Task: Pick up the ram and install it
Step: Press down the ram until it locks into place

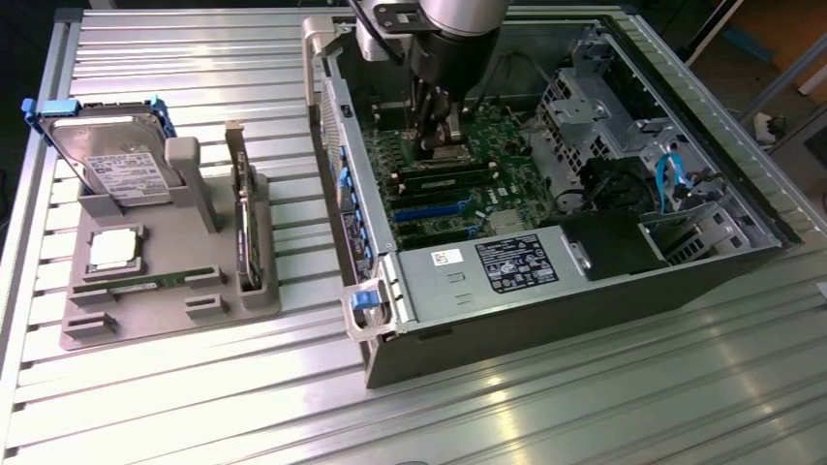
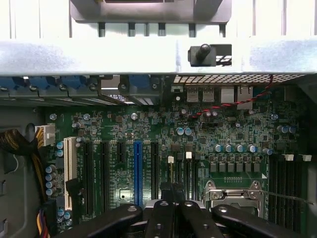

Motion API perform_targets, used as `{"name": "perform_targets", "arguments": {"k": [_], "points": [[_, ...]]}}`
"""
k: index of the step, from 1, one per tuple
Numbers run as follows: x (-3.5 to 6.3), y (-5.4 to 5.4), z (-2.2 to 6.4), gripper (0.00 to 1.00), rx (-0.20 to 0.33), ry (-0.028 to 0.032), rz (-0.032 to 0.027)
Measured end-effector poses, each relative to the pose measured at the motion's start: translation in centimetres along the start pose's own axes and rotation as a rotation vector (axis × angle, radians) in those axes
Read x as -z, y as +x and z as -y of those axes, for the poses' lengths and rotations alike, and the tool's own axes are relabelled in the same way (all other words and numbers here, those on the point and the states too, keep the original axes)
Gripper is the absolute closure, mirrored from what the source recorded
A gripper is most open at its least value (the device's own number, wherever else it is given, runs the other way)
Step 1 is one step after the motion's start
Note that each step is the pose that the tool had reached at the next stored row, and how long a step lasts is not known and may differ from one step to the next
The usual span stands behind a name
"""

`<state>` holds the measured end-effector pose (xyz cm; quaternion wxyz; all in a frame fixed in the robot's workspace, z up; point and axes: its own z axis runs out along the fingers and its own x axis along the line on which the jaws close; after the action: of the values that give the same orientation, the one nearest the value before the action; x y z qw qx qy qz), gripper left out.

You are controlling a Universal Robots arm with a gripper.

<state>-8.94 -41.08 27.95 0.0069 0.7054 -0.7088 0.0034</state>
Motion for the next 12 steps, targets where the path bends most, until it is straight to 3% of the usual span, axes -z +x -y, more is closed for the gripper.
{"name": "perform_targets", "arguments": {"k": [7, 12], "points": [[0.01, 0.0, 0.2, 0.89, 0.0, -0.0002, -0.0002], [0.01, 0.0, 1.0, 0.89, 0.0, -0.0001, -0.0001]]}}
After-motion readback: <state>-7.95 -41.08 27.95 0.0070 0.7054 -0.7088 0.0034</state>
